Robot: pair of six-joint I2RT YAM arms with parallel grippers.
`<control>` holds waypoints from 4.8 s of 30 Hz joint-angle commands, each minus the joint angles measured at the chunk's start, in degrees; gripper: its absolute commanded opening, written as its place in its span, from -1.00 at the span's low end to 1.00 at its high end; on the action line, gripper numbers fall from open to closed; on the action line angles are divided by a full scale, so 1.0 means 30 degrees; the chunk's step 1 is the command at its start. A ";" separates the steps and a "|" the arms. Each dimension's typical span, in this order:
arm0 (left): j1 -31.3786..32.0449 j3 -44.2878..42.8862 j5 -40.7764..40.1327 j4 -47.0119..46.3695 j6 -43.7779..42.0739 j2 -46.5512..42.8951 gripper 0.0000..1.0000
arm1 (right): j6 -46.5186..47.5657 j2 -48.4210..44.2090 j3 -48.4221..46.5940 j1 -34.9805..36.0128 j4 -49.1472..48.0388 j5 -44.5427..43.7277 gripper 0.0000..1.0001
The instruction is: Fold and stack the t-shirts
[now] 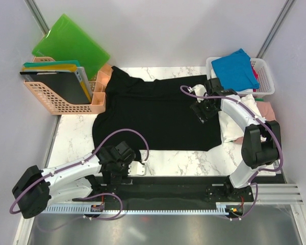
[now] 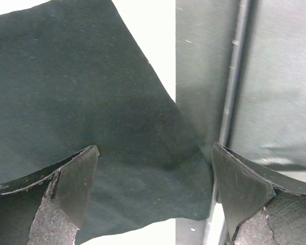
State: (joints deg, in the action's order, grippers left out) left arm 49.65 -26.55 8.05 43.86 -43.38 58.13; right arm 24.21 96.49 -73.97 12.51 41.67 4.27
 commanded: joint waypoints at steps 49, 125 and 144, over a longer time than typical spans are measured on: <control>-0.4446 -0.4629 -0.2597 -0.4422 -0.2092 0.3856 0.86 | 0.0046 -0.3391 0.2420 0.0018 0.1432 0.2822 0.77; -0.0524 -0.4160 0.4612 -0.1551 0.1920 0.8836 -0.05 | -0.0218 -0.3861 0.6083 0.0018 -0.0033 0.4054 0.78; -0.0524 -0.4774 0.2036 0.0085 0.1305 0.4300 -0.95 | -0.0012 -0.3247 0.6494 0.0018 -0.0560 0.3966 0.75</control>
State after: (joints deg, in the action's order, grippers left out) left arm 47.88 -39.77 18.44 42.61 -37.26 75.20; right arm 23.81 85.84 -54.35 12.51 41.32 15.18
